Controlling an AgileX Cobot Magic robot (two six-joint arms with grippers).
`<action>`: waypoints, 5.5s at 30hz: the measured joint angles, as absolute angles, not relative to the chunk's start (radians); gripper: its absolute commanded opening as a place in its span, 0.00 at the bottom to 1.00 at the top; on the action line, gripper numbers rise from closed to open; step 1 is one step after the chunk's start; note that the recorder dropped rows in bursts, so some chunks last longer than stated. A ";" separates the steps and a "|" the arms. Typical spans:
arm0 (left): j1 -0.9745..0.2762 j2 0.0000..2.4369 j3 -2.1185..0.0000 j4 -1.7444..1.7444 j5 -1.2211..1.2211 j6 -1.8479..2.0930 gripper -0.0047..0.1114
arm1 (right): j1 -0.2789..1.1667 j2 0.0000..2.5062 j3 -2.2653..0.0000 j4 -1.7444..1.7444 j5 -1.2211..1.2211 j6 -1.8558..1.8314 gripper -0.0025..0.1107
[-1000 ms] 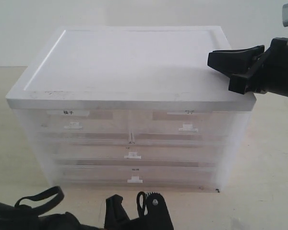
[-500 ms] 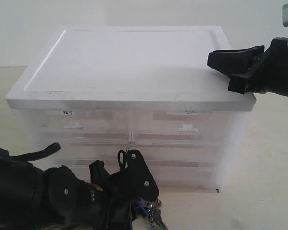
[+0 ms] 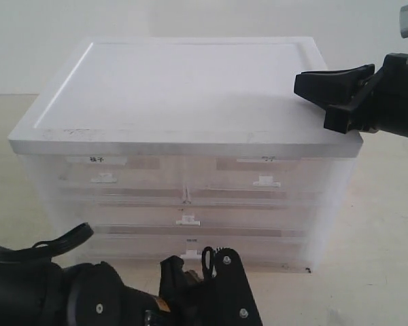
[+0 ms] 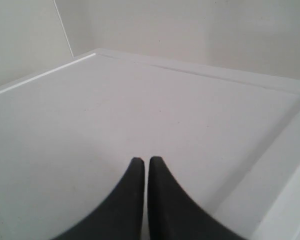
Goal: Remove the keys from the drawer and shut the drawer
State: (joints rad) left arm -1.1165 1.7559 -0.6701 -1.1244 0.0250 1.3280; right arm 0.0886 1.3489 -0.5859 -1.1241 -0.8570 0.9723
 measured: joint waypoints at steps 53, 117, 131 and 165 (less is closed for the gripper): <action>-1.158 1.157 -0.438 -1.132 -0.163 1.275 0.08 | 0.089 0.864 -0.418 -1.257 -0.729 1.111 0.02; -1.106 0.167 -0.009 -0.512 -0.127 0.557 0.08 | 0.089 0.007 -0.119 -1.295 -0.452 1.518 0.02; -0.740 0.167 -0.007 0.135 -0.075 -0.138 0.08 | 0.089 0.007 -0.119 -1.295 -0.452 1.518 0.02; 0.046 0.003 -0.004 0.068 0.163 -0.077 0.08 | 0.089 0.007 -0.119 -1.295 -0.456 1.518 0.02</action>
